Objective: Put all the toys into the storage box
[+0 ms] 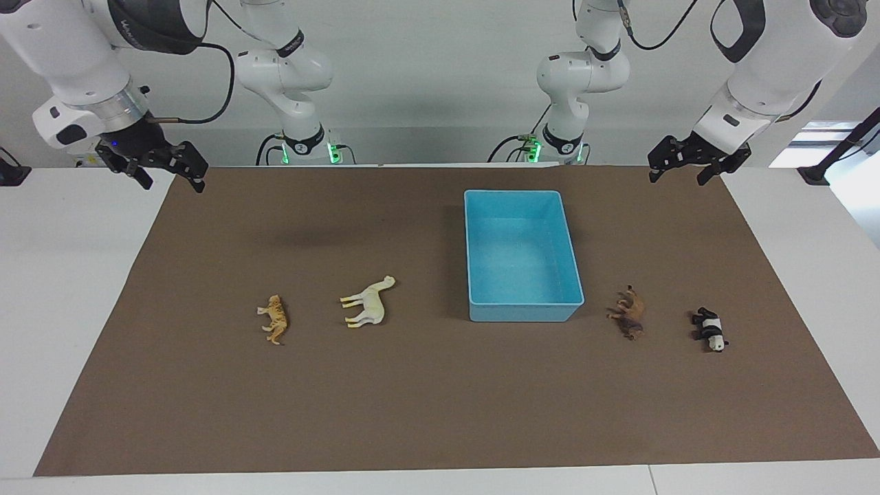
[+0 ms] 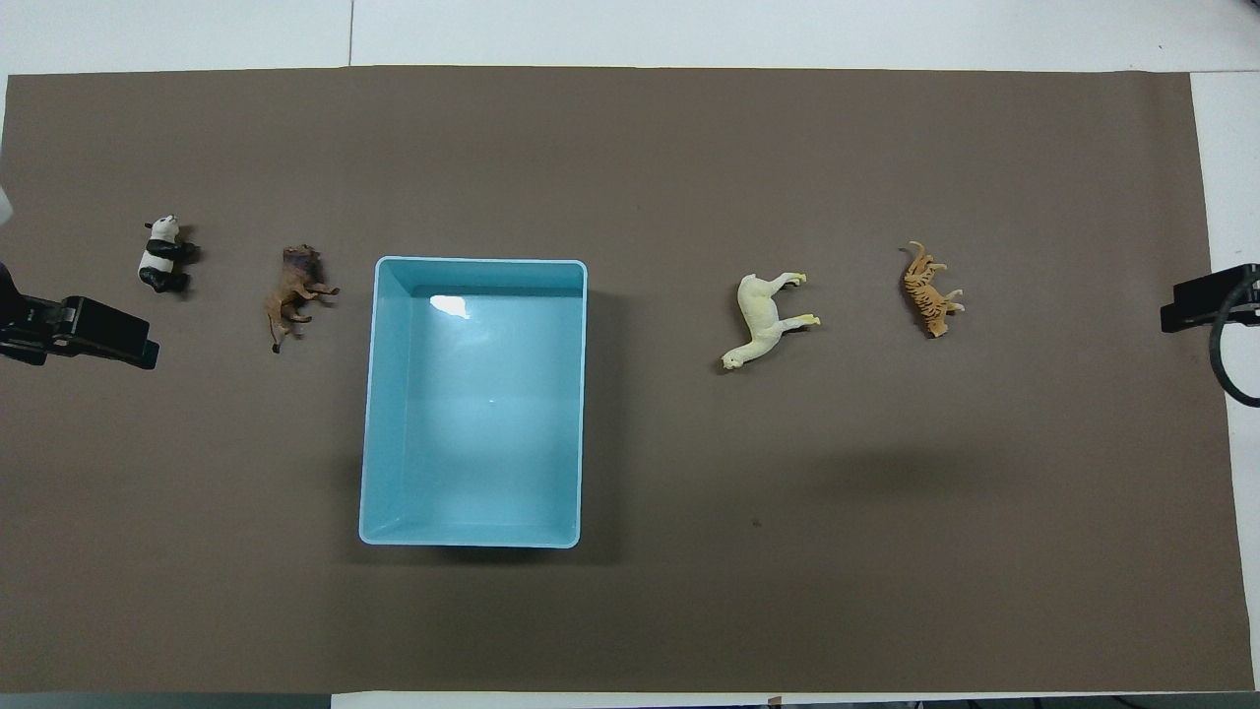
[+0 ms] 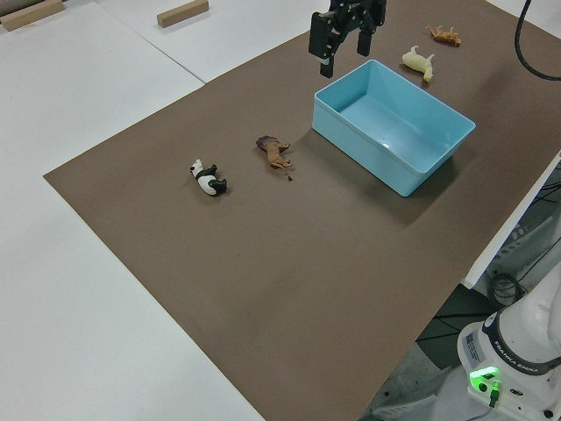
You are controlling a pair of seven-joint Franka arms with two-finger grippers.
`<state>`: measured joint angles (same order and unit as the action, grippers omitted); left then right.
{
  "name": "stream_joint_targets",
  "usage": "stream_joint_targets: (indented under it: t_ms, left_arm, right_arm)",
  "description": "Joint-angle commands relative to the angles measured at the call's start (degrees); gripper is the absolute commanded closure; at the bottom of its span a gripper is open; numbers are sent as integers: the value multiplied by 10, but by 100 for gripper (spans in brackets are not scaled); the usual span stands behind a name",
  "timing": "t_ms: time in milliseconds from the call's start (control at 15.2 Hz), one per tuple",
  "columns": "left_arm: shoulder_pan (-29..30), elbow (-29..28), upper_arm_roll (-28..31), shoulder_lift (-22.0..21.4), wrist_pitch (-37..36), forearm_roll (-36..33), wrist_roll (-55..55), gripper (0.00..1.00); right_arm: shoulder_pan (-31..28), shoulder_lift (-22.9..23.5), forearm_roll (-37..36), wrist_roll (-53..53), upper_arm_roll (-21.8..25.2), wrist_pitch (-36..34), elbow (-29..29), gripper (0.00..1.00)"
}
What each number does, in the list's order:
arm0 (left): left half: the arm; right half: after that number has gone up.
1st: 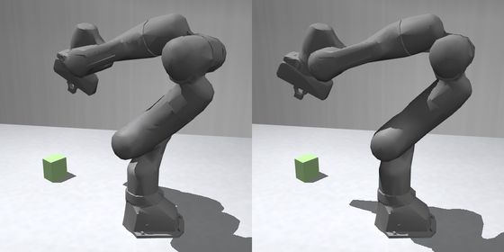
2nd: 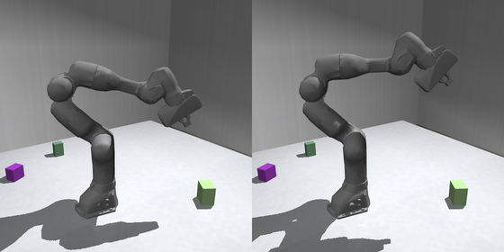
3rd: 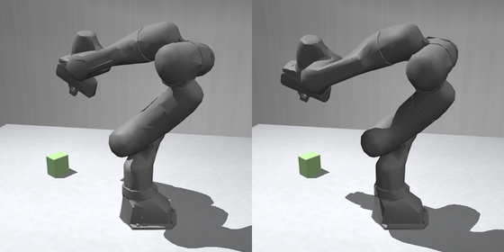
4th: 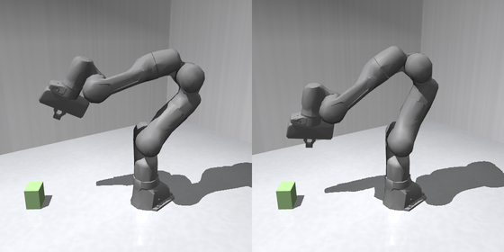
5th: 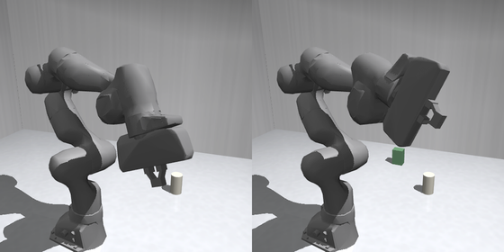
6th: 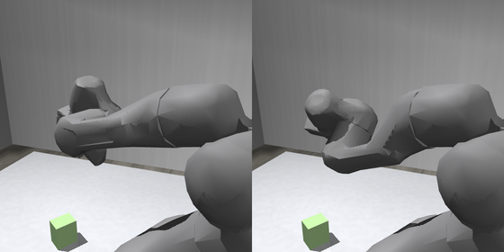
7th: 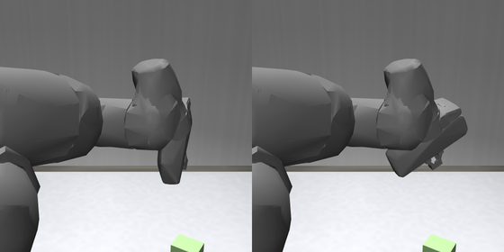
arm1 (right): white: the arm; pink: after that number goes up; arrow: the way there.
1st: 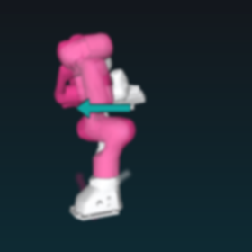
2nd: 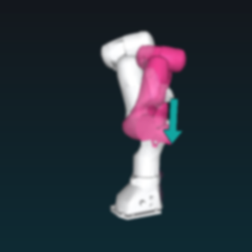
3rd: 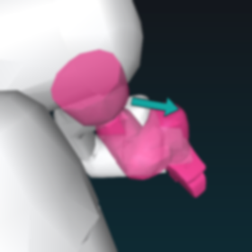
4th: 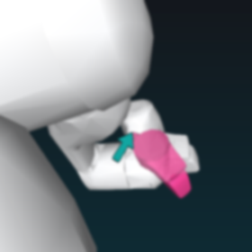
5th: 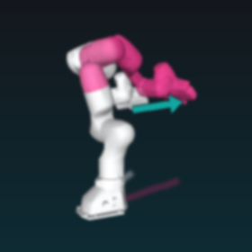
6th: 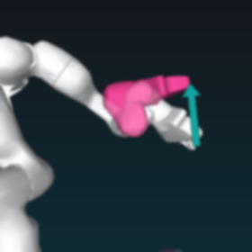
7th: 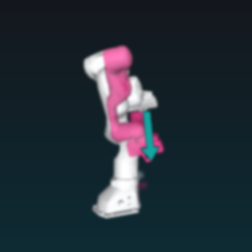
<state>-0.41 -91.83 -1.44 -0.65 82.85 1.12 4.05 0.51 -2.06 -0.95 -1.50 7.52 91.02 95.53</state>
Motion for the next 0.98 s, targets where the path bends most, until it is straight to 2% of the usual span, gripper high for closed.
stream_joint_targets:
  t_ms: [0, 131, 263, 460, 591, 722, 919]
  left_arm:
    - [-2, -67, -1, -34, 67, -9, -37, 0]
    - [7, -151, 1, -59, 183, -9, -49, 0]
    - [48, -172, 2, -49, 232, -9, -47, 0]
    - [86, -167, 2, 22, 348, -10, -46, 0]
    - [63, -165, 2, 70, 411, -10, -53, 0]
    - [48, -171, 1, 99, 432, -10, -47, 0]
    - [17, -208, 0, 115, 512, -10, -43, 0]
  right_arm:
    - [2, -11, -2, -2, -4, 61, 68, 0]
    - [16, 3, -2, -38, -4, 113, 115, 0]
    - [22, 31, -2, -67, -4, 178, 149, 0]
    - [45, 56, -1, -105, -4, 296, 204, 0]
    - [53, 85, -1, -139, -4, 342, 208, 0]
    - [63, 104, -1, -175, -4, 377, 209, 0]
    - [63, 140, -1, -212, -4, 416, 208, 0]
